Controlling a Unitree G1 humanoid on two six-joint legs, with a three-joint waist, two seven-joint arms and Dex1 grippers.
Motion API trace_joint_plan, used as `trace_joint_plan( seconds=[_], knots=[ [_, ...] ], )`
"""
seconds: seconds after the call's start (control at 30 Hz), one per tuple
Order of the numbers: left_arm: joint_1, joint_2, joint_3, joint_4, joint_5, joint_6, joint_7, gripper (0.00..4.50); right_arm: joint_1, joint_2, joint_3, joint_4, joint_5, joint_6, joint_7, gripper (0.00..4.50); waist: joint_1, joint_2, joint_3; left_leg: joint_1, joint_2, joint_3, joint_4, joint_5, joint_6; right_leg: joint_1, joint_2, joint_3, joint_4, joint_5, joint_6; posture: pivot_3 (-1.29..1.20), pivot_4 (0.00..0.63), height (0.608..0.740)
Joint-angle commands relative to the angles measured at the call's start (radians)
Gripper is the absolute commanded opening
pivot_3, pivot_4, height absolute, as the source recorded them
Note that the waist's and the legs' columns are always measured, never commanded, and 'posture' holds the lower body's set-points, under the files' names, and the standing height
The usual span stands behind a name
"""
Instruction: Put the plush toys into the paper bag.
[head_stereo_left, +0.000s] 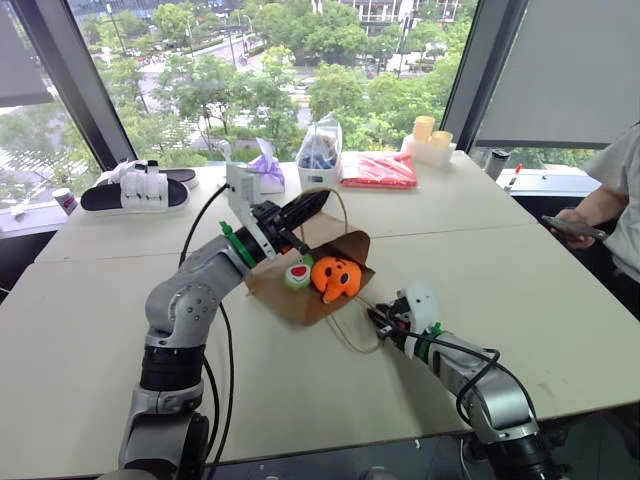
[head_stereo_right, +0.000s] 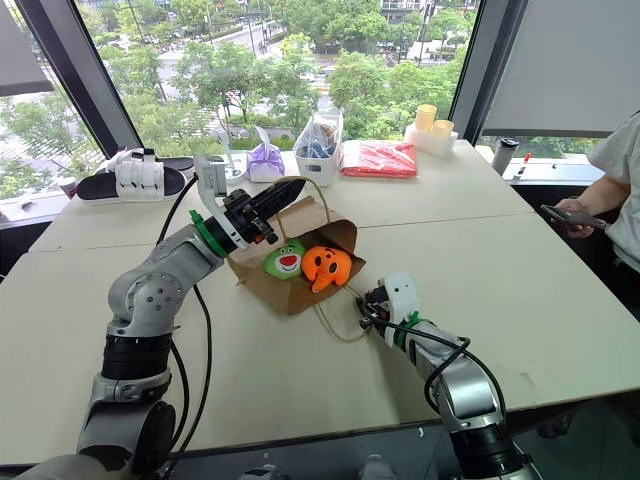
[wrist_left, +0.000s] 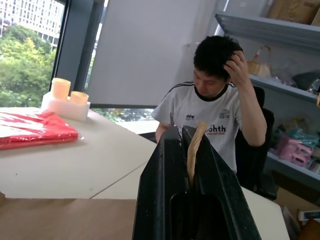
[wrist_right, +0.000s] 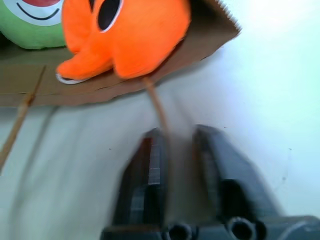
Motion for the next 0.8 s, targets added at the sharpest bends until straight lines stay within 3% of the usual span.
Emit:
trace_joint_plan(
  seconds=[0.03,0.17,0.3,0.5,0.8],
  knots=[
    [-0.009,0.005,0.011,-0.041,-0.002,-0.018,0.008,0.0,-0.021,-0.038,0.029,-0.095,-0.001,0.034,0.044,0.03,0.002,0.0,0.0,0.0,0.0,0.0,0.0,0.0,0.0,0.0,0.0,0.0,0.0,0.0,0.0,0.0,0.15,0.74],
    [-0.026,0.014,0.019,-0.016,0.003,-0.025,0.008,0.0,-0.092,-0.098,-0.026,-0.26,0.059,0.151,0.076,0.03,0.003,0.0,0.0,-0.001,0.0,0.0,0.0,0.0,0.0,-0.001,0.0,0.0,0.0,0.0,0.0,0.0,0.15,0.74],
    [-0.092,0.02,0.043,0.056,0.002,-0.034,0.012,0.0,-0.233,-0.148,-0.159,-0.37,0.171,0.291,0.086,0.03,0.006,0.0,0.001,-0.001,0.0,0.0,0.0,0.0,0.0,-0.001,0.0,0.0,0.0,0.0,0.0,0.0,0.15,0.74],
    [-0.161,0.025,0.036,0.187,0.068,-0.095,0.008,0.0,-0.363,-0.243,-0.244,-0.332,0.219,0.346,0.104,0.03,0.008,0.0,0.001,-0.003,-0.001,-0.001,0.0,0.0,0.001,-0.001,-0.001,-0.001,-0.002,0.0,0.0,0.0,0.15,0.74],
    [-0.098,0.025,-0.031,0.357,0.201,-0.194,-0.099,0.0,-0.278,-0.187,-0.194,-0.252,0.192,0.286,0.07,0.03,0.006,0.0,0.001,-0.003,-0.001,0.0,-0.001,-0.001,0.001,-0.003,-0.001,0.0,-0.001,0.0,0.0,0.0,0.15,0.74]
  ],
)
